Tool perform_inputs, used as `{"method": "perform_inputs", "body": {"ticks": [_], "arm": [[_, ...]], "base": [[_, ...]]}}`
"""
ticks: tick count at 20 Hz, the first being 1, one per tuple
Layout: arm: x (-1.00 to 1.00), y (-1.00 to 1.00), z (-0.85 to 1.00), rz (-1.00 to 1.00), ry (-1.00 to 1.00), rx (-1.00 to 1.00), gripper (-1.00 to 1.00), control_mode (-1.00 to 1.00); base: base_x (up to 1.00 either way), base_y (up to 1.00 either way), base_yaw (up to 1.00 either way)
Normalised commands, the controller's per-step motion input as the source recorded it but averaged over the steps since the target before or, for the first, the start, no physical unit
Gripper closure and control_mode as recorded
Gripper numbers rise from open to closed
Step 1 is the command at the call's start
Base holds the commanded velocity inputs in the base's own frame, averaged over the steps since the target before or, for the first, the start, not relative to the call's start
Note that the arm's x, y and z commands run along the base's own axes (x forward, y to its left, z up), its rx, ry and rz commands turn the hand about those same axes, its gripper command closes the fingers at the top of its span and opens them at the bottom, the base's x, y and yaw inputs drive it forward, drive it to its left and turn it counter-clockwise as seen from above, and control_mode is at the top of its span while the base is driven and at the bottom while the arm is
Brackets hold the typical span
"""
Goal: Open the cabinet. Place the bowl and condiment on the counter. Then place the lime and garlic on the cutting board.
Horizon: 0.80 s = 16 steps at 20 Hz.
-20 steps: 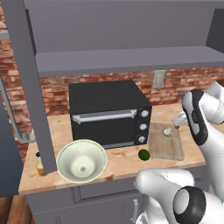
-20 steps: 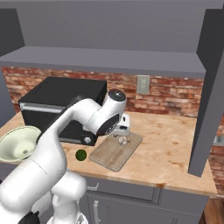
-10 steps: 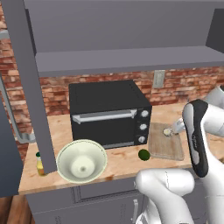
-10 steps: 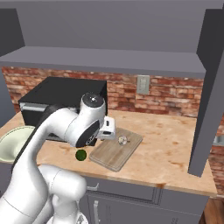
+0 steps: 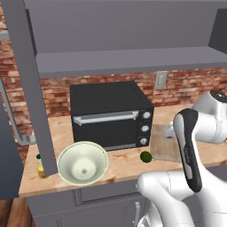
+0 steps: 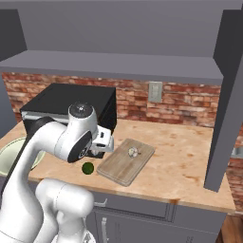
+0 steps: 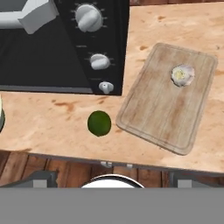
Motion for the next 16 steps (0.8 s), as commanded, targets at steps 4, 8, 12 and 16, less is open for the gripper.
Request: {"method": "perform_inputs", "body": {"ticks": [4,8,12,16], "arm": [[0.00,0.07,-0.03,-0.15,0.02,0.00,-1.00,-1.00],[0.00,0.00,-0.10,-0.12,0.00,0.00,-1.00,-1.00],[0.00,0.06,-0.14,-0.04,0.05,0.00,-1.00,-1.00],[0.06,0.18,-0.14,0.00,0.07,0.00,-1.00,-1.00]], "base": [[0.00,0.00,0.00],[0.00,0.00,0.00],[0.00,0.00,0.00],[0.00,0.00,0.00]]}}
